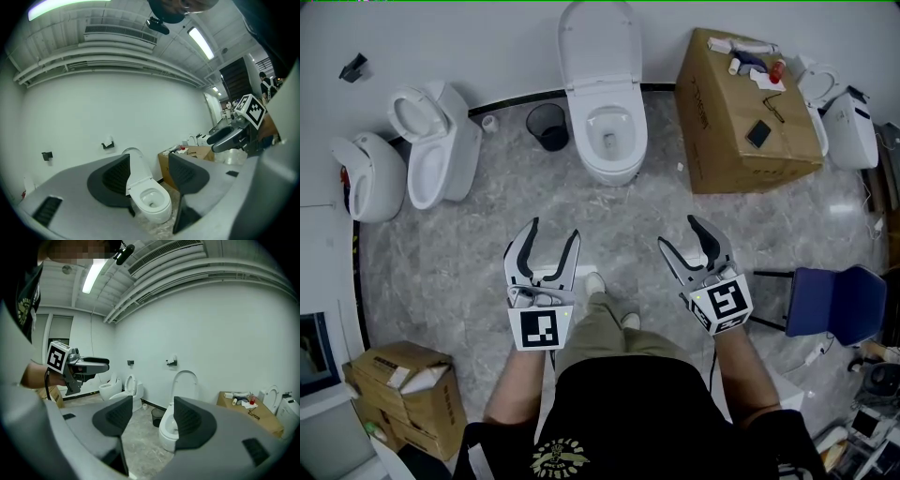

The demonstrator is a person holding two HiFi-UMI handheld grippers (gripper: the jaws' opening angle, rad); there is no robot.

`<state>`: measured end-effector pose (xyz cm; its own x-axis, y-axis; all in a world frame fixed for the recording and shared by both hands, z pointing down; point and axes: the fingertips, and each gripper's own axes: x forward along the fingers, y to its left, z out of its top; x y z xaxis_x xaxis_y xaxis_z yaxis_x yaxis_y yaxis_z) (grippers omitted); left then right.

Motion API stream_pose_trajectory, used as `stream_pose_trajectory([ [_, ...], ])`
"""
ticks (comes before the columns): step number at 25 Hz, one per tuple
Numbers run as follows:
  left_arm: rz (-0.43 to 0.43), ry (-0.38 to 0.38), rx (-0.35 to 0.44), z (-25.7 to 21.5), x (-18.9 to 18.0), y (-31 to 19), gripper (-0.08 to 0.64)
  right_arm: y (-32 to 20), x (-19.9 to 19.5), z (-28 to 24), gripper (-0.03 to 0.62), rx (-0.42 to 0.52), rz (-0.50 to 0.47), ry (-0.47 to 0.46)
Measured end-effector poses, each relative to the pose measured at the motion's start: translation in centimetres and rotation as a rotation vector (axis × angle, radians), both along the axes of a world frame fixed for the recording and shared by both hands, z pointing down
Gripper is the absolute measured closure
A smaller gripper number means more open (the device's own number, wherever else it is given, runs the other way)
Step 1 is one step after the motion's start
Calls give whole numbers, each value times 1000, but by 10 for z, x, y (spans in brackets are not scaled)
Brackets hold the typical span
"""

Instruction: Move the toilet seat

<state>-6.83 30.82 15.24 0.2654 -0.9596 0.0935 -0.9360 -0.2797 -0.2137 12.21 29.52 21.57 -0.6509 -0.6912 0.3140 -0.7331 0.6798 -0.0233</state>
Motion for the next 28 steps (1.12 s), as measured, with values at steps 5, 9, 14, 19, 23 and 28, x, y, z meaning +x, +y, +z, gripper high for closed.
stream_pose_trajectory([
  [5,19,-17,-18,4,-12,-28,287,-27,-13,-4,327,4,11,-7],
  [9,25,1,-19,3,-21,-46,287,-44,-22,-6,327,4,23,-5],
  [14,47,-12,-26,5,-33,-73,287,-66,-35,-4,327,-5,37,-1],
  [19,64,-1,-22,5,-49,-95,287,-85,-53,-6,327,-5,47,5],
  [23,75,2,-18,4,-61,-112,287,-101,-66,-10,327,1,56,12],
  [28,94,-10,-33,13,-76,-133,288,-119,-82,-13,327,16,72,18],
])
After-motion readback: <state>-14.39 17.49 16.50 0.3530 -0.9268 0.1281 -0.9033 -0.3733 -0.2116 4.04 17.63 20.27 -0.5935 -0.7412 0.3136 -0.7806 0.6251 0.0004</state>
